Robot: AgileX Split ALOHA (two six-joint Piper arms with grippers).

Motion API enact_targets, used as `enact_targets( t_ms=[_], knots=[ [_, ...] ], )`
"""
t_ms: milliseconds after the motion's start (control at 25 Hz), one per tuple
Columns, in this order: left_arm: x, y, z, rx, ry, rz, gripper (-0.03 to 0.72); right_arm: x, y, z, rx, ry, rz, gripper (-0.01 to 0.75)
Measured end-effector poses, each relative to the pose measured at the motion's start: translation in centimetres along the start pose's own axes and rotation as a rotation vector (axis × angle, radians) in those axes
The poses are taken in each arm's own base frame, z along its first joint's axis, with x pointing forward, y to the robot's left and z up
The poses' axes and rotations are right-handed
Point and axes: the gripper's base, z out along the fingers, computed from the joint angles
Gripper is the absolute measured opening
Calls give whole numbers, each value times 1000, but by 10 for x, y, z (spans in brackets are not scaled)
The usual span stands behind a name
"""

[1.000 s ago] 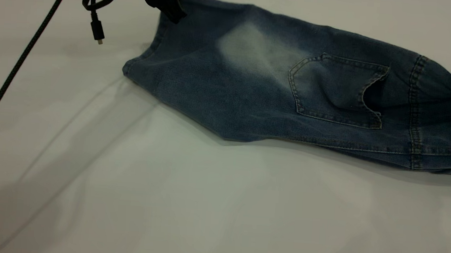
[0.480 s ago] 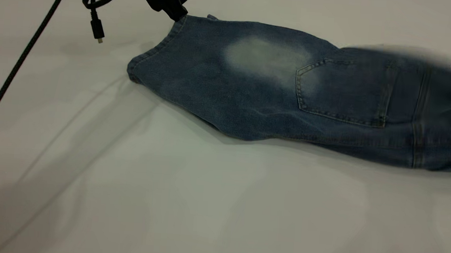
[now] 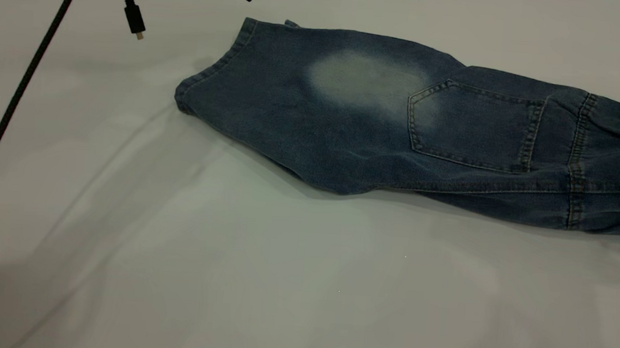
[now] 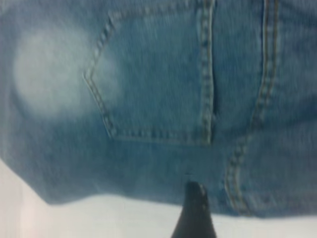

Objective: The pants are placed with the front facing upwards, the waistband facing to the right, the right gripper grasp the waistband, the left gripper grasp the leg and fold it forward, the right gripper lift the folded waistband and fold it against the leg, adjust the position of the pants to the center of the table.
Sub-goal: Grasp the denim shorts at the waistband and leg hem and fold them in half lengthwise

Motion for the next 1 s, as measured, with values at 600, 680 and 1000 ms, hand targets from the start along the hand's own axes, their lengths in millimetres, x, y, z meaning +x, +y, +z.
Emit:
enact_targets(
  t_ms=[600,680,1000],
  knots=[
    [-5,-9,0,52,-23,-48,359,9,0,0,4,104,70,486],
    [-8,-14,0,63,-29,-39,359,10,0,0,5,105,66,486],
    [-16,-25,-2,76,-42,-18,359,14,1,-1,-8,160,32,486]
  ],
)
